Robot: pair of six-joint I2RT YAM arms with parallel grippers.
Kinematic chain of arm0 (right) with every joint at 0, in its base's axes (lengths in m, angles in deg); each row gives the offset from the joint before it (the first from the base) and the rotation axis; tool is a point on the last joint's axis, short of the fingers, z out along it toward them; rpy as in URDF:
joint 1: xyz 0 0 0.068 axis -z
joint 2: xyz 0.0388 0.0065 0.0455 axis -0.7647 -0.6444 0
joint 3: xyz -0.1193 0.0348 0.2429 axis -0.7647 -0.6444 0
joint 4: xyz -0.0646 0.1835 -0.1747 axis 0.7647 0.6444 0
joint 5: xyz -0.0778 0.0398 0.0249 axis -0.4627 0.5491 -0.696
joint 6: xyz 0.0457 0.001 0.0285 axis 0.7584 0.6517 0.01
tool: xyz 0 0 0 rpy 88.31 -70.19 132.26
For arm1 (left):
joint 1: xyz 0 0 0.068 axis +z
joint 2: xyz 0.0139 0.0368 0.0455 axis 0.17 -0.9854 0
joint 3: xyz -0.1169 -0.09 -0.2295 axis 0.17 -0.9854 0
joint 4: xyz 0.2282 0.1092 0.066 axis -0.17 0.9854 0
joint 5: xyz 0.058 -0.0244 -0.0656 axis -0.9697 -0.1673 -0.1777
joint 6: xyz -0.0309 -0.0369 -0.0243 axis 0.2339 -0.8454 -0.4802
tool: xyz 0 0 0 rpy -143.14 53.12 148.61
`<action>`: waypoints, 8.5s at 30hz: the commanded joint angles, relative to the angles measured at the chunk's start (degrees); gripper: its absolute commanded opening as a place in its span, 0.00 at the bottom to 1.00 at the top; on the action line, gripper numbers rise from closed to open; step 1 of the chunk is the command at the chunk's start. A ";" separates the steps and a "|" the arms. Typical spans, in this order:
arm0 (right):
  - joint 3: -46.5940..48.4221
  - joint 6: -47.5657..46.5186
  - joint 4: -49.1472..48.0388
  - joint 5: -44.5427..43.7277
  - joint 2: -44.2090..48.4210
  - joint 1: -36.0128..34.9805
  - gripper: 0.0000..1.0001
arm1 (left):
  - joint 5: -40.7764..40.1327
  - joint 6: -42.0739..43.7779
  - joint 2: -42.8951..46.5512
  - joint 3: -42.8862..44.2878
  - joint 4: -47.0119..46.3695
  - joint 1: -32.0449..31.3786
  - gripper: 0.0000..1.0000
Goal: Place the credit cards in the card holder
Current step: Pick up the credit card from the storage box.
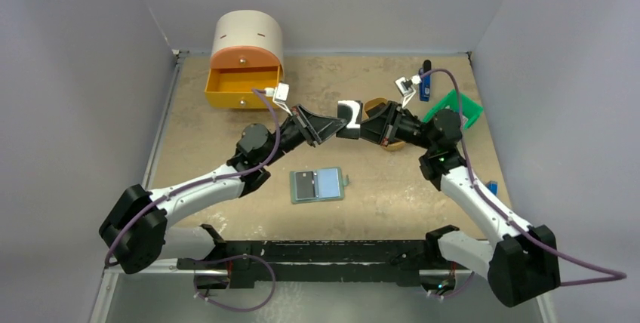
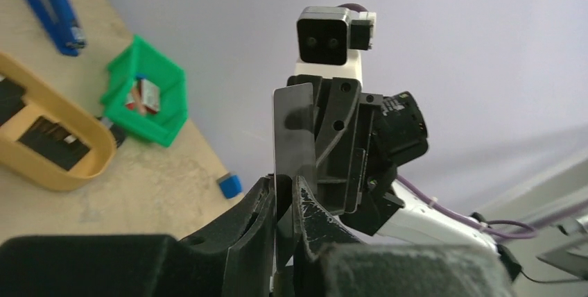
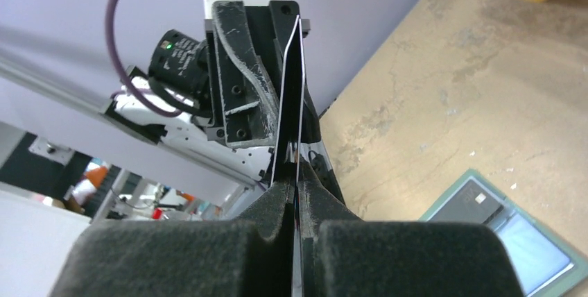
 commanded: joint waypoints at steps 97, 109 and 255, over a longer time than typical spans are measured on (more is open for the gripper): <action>-6.13 24.03 -39.14 -3.64 -12.84 -1.03 0.00 | -7.12 3.58 8.39 13.47 33.88 2.53 0.87; -6.69 18.59 -29.37 -6.03 -11.18 -0.54 0.00 | -22.56 10.37 13.18 12.56 44.68 2.57 0.89; 10.21 12.09 -25.91 -24.72 -18.64 -19.34 0.57 | -27.10 -5.15 34.39 -17.12 3.88 4.69 0.00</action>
